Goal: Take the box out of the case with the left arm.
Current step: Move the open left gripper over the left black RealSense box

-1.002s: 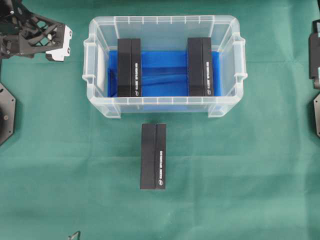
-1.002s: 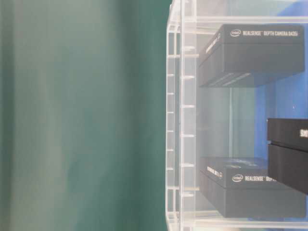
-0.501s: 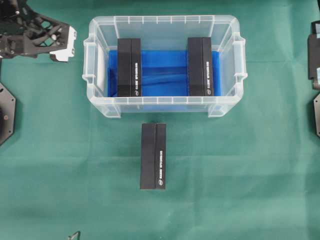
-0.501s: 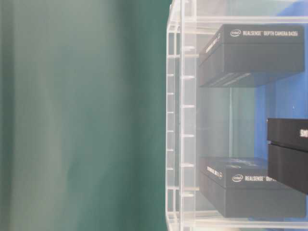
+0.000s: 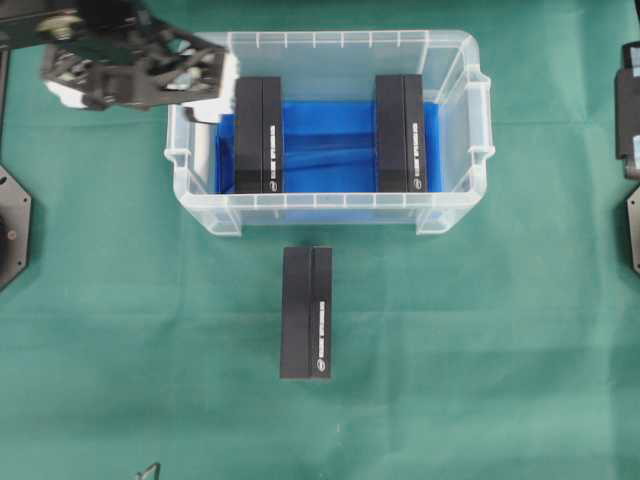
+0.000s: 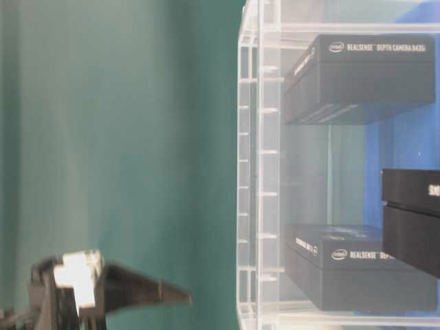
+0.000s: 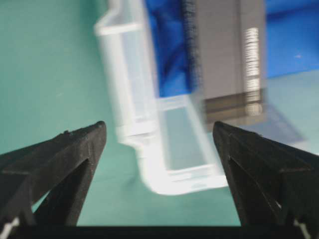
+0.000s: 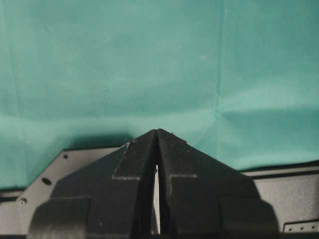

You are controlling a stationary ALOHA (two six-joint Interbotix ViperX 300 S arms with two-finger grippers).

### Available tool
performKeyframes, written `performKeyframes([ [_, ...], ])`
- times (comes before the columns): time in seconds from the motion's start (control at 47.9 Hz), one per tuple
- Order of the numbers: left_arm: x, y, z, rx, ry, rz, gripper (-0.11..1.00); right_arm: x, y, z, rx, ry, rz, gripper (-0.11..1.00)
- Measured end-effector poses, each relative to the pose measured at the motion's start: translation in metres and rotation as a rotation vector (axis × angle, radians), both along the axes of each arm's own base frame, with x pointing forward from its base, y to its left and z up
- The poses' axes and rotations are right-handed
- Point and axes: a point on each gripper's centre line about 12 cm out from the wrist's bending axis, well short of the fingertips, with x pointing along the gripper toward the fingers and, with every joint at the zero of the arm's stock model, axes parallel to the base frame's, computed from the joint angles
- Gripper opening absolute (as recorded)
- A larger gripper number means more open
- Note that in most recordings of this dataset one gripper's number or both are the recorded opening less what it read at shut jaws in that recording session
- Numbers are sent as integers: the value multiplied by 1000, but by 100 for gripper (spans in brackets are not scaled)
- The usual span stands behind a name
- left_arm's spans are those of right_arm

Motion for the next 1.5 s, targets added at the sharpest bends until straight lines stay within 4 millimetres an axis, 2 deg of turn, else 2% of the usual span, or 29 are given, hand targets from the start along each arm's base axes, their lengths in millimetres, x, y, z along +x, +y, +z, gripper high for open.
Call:
performKeyframes([
  [0.313, 64, -3, -2, 1, -14, -39, 88, -1, 0, -5, 0, 14, 0, 2],
  [0.417, 74, -3, -2, -3, -3, -31, 88, -1, 0, -4, 0, 12, 0, 2],
  [1.503, 71, -3, -2, -19, 27, 22, 88, -2, 0, -7, 0, 23, 0, 2],
])
